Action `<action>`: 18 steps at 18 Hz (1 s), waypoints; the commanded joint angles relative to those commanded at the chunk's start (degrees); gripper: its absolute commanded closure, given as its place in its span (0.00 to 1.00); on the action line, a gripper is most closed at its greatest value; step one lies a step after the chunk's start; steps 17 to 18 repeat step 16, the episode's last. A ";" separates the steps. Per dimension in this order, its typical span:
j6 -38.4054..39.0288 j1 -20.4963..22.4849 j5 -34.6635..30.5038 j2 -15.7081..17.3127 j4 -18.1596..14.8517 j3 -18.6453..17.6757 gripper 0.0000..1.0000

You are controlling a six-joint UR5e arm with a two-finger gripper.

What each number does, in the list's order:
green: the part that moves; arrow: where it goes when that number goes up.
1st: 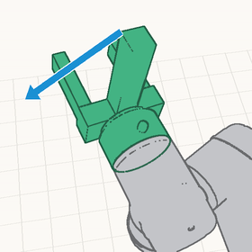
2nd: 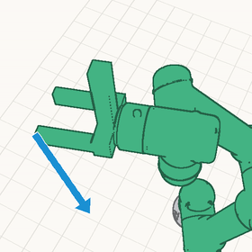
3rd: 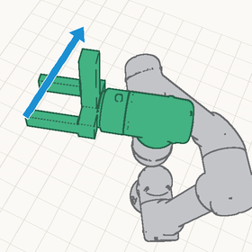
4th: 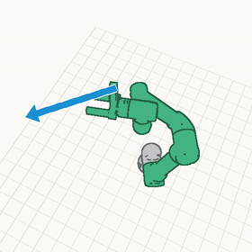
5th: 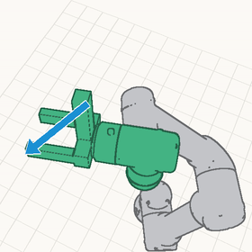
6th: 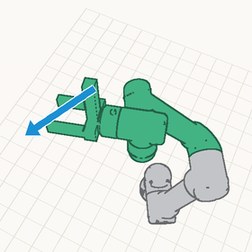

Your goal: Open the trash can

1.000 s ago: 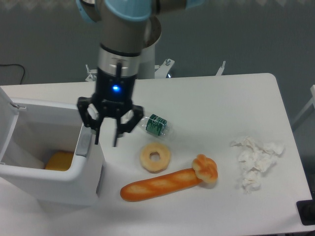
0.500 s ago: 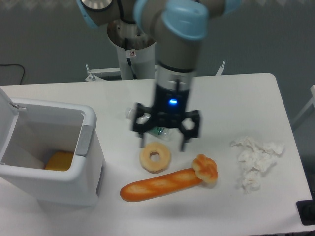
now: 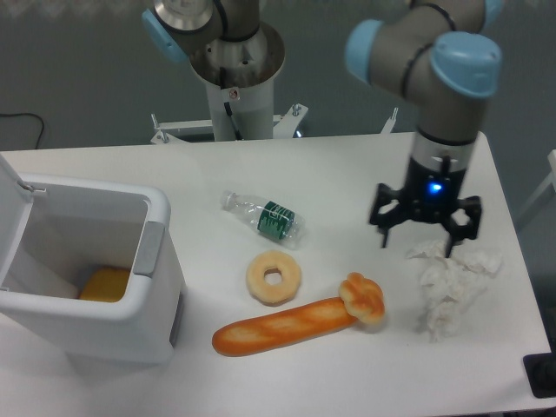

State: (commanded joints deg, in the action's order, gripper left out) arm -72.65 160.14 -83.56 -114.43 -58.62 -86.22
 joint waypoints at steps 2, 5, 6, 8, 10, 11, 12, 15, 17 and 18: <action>-4.76 -0.17 -5.01 -1.14 0.00 0.26 0.00; -7.67 0.61 -7.32 -3.16 0.00 1.84 0.00; -8.98 0.70 -7.41 -3.00 -0.09 1.85 0.00; -10.92 0.97 -7.32 -2.82 -0.17 1.85 0.00; -11.28 1.75 -7.23 -2.73 -0.78 2.46 0.00; -11.28 1.93 -7.41 -2.73 -1.57 3.42 0.00; -11.28 2.02 -7.58 -2.56 -3.15 3.95 0.00; -11.28 2.20 -7.59 -2.29 -5.88 5.62 0.00; -11.28 2.28 -7.58 -2.12 -6.41 5.80 0.00; -11.28 2.28 -7.58 -2.12 -6.41 5.80 0.00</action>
